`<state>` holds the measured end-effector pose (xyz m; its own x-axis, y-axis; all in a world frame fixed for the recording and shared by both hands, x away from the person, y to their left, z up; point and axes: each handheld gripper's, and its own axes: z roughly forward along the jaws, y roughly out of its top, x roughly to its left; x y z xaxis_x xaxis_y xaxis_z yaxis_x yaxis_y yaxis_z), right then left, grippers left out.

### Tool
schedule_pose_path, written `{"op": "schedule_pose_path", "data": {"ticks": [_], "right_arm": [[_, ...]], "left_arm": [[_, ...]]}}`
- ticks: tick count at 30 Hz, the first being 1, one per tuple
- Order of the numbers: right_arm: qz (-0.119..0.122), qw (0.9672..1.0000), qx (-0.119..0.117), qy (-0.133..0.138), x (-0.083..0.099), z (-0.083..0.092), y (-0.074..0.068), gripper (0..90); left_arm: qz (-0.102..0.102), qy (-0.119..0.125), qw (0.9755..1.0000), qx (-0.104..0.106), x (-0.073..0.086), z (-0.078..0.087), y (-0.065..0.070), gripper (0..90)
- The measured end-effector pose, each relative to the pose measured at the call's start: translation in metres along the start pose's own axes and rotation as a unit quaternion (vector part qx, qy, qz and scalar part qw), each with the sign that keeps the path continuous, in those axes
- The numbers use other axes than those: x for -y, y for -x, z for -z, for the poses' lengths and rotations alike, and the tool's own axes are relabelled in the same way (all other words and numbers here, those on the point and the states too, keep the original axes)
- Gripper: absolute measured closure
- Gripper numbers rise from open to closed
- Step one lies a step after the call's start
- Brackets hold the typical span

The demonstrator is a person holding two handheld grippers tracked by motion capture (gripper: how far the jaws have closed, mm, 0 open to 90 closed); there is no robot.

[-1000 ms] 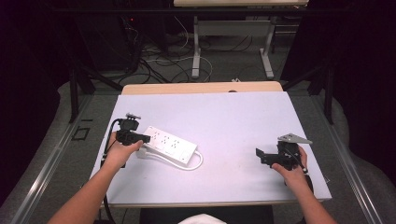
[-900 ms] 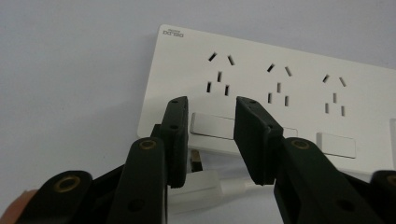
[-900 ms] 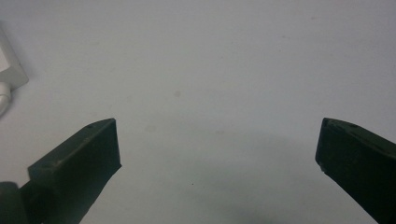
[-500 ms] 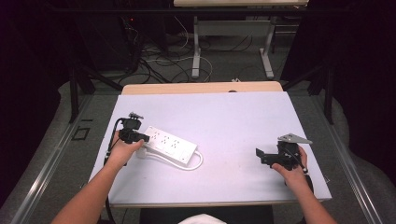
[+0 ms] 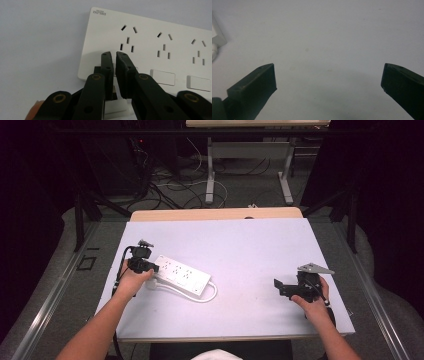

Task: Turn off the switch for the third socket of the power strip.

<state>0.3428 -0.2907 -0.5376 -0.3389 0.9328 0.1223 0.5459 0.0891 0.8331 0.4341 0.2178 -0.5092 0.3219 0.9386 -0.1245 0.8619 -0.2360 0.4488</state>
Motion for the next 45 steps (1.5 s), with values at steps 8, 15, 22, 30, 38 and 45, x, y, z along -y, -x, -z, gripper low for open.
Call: {"op": "schedule_pose_path", "data": {"ticks": [8,15,22,30,38,45], "right_arm": [[0.002,1.0,-0.001,-0.001,0.0001,-0.0001,0.0003,0.0],[0.002,1.0,-0.005,-0.004,-0.0002,0.0004,0.0003,0.0],[0.001,1.0,-0.005,-0.005,-0.0002,0.0003,-0.0001,0.0],[0.0,1.0,-0.007,-0.005,-0.0003,0.0005,-0.0006,0.0],[0.003,1.0,-0.007,-0.004,-0.0004,0.0001,0.0006,0.0],[0.002,1.0,-0.006,-0.004,-0.0001,0.0006,0.0,0.0]], "left_arm": [[-0.001,0.0,1.0,0.004,-0.0007,-0.0019,0.0002,87.1],[-0.003,-0.004,1.0,0.007,-0.0012,-0.0014,-0.0006,87.8],[-0.005,-0.003,1.0,0.004,-0.0009,-0.0013,0.0002,88.8],[-0.007,-0.006,0.9999,-0.007,0.0001,-0.0035,0.0017,89.9],[0.0,0.0,1.0,-0.001,0.0015,-0.0034,0.0,89.9],[-0.001,0.003,1.0,-0.004,0.0015,-0.0037,0.0003,89.2]]}}
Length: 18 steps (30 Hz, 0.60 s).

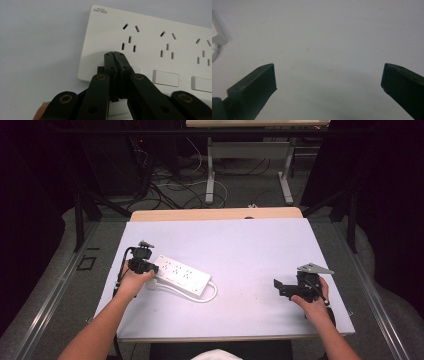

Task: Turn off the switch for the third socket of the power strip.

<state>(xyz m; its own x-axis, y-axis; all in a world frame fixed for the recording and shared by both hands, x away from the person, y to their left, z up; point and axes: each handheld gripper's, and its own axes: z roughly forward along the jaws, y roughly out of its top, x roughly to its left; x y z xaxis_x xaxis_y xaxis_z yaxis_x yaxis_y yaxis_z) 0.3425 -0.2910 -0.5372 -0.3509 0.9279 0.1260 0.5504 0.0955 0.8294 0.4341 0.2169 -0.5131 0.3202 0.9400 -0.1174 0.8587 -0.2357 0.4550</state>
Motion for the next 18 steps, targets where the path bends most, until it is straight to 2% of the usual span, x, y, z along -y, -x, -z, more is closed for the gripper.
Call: {"op": "schedule_pose_path", "data": {"ticks": [10,18], "right_arm": [[-0.003,1.0,0.004,0.001,0.0005,-0.0008,0.0,0.0],[-0.004,1.0,0.004,0.0,0.0006,-0.0011,-0.0002,0.0]], "left_arm": [[-0.001,0.001,1.0,-0.002,-0.0009,0.0005,0.0003,83.8],[0.001,0.013,0.9999,-0.002,-0.0012,0.0012,-0.0009,78.4]]}}
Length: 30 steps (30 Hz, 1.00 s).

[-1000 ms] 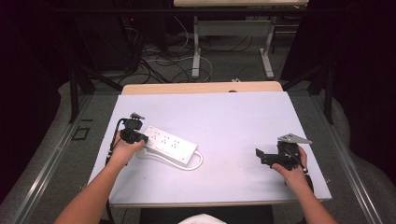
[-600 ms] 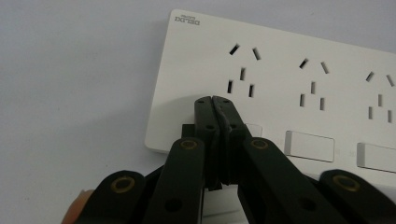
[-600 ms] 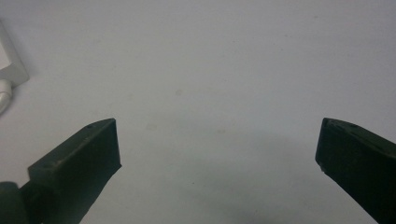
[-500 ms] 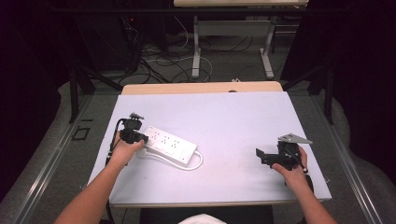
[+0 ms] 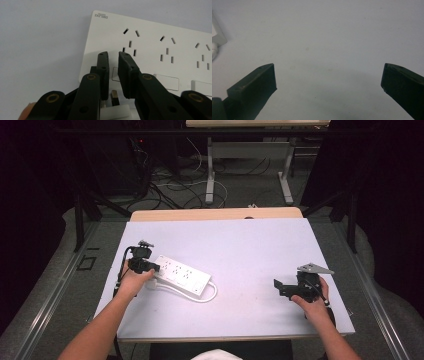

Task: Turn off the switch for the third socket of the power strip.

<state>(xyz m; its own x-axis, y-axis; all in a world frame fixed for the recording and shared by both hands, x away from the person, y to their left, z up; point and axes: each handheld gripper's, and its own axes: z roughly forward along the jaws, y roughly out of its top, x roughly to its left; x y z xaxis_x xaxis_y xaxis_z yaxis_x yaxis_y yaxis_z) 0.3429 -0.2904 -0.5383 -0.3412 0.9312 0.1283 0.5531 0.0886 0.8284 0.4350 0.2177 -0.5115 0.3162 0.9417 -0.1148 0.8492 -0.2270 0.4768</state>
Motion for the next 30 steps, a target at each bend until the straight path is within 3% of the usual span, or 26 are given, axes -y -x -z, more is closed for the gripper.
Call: {"op": "schedule_pose_path", "data": {"ticks": [18,25,30], "right_arm": [[0.001,1.0,-0.005,-0.002,0.0001,-0.0007,0.0002,0.0],[0.003,1.0,-0.005,-0.002,0.0001,-0.0004,0.0007,0.0],[-0.001,1.0,-0.004,-0.003,0.0,0.0,0.0003,0.0]], "left_arm": [[0.005,0.017,0.9998,-0.005,-0.0013,0.0025,-0.0036,59.8],[0.003,0.033,0.9994,-0.007,-0.0018,0.005,-0.0061,54.5],[0.005,0.058,0.9983,-0.004,-0.0019,0.0049,-0.007,48.7]]}}
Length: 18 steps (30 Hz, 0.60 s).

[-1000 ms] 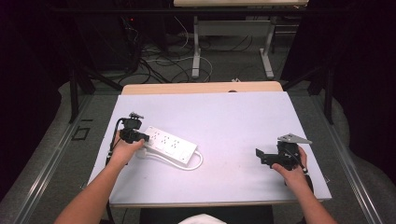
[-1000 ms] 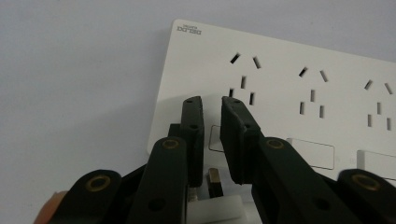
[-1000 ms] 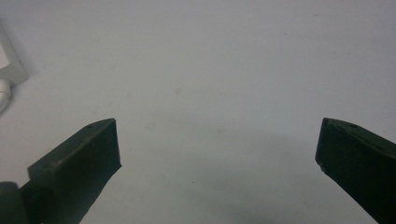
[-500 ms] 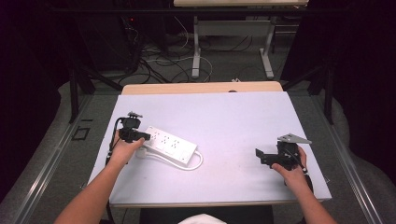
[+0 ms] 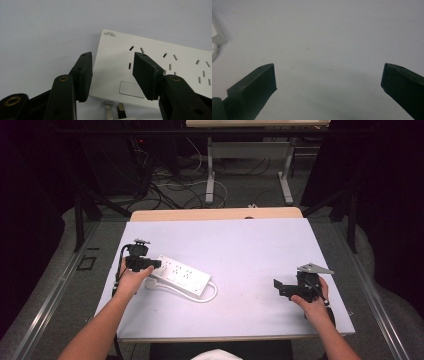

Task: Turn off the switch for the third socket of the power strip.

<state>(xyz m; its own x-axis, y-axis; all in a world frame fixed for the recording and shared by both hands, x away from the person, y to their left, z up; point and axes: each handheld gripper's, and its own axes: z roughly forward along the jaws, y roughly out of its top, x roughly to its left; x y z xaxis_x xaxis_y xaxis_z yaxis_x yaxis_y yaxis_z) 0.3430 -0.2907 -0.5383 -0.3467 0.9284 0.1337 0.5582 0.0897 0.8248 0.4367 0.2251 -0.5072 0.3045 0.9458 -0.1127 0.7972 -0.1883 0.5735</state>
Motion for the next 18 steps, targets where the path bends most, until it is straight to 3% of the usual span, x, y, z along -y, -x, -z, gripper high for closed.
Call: {"op": "schedule_pose_path", "data": {"ticks": [4,10,18], "right_arm": [[0.002,1.0,0.0,0.001,0.0,0.0,0.0,0.0],[0.003,1.0,0.0,0.001,0.0,0.0,0.0,0.0],[0.0,1.0,0.004,0.003,0.0,0.0,0.0,0.0]], "left_arm": [[-0.002,0.018,0.9998,0.007,-0.001,0.001,0.0,43.9],[-0.013,0.029,0.9994,0.014,-0.004,0.002,0.006,41.5],[-0.012,0.04,0.9987,0.03,-0.007,0.006,0.015,35.6]]}}
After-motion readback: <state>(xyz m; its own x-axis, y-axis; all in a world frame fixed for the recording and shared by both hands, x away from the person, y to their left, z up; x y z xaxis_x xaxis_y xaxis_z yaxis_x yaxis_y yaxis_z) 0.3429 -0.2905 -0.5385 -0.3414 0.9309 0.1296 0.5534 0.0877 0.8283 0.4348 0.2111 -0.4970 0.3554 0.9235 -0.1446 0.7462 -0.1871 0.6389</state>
